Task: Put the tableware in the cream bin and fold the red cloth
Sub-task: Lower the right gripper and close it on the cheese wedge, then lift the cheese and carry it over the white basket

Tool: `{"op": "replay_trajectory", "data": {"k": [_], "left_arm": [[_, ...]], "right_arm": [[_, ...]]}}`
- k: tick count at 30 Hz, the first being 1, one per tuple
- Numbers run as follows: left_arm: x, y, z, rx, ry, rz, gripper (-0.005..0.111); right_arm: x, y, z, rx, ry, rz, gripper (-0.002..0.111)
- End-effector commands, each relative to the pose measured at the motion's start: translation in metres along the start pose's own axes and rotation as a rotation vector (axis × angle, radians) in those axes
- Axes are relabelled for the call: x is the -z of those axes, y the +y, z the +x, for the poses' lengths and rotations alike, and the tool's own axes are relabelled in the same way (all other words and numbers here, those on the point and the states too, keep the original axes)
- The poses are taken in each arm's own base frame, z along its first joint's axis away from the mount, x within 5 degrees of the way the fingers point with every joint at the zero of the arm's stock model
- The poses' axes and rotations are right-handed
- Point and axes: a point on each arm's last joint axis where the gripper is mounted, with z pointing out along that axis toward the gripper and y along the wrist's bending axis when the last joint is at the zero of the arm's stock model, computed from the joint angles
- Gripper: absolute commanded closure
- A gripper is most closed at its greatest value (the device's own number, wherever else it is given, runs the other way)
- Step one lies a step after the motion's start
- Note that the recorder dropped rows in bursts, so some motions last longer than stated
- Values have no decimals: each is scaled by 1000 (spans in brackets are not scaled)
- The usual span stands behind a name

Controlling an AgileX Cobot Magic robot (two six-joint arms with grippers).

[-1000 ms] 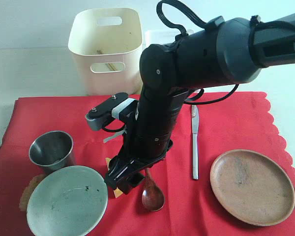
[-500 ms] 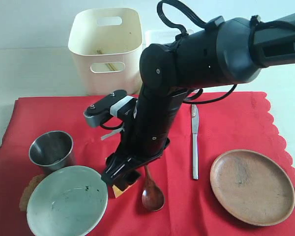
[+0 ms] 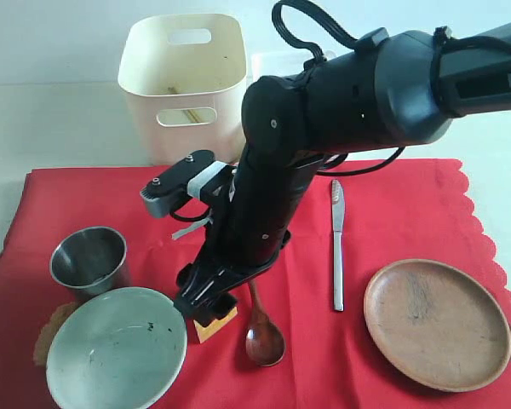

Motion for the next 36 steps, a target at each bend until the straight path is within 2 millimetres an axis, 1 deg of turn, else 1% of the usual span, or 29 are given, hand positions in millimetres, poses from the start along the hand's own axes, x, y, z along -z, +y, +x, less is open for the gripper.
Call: {"op": "replay_trajectory", "data": {"k": [1,6,8,11,15,17,21,26,28,29,31,36], "left_arm": [[0,0,-1,5,-14,5,31],[0,0,-1,5,-14,5,31],[0,0,-1,5,-14,5,31],[0,0,-1,5,-14,5,31],[0,0,-1,5,-14,5,31],[0,0,-1,5,-14,5,31],[0,0,-1,5,-14,5,31],[0,0,-1,5,-14,5,31],[0,0,-1,5,-14,5,31],[0,0,-1,5,-14,5,31],[0,0,-1,5,-14,5,31],[0,0,-1,5,-14,5,31]], "right_arm": [[-6,-2,1,24,13,12,32],[-17,-4,4,18,62,1,32],[-17,-3,4,13,61,-3,32],[-18,5,3,33,62,-9,32],[-24,22,1,97,51,4,32],[-27,24,-1,75,36,11,32],[-36,18,-1,-6,31,60,32],[-49,11,2,-31,72,107,33],[-53,10,3,-30,80,109,38],[-53,10,3,-31,81,109,43],[-54,10,3,-43,79,110,53],[-54,10,2,-51,70,112,84]]}}
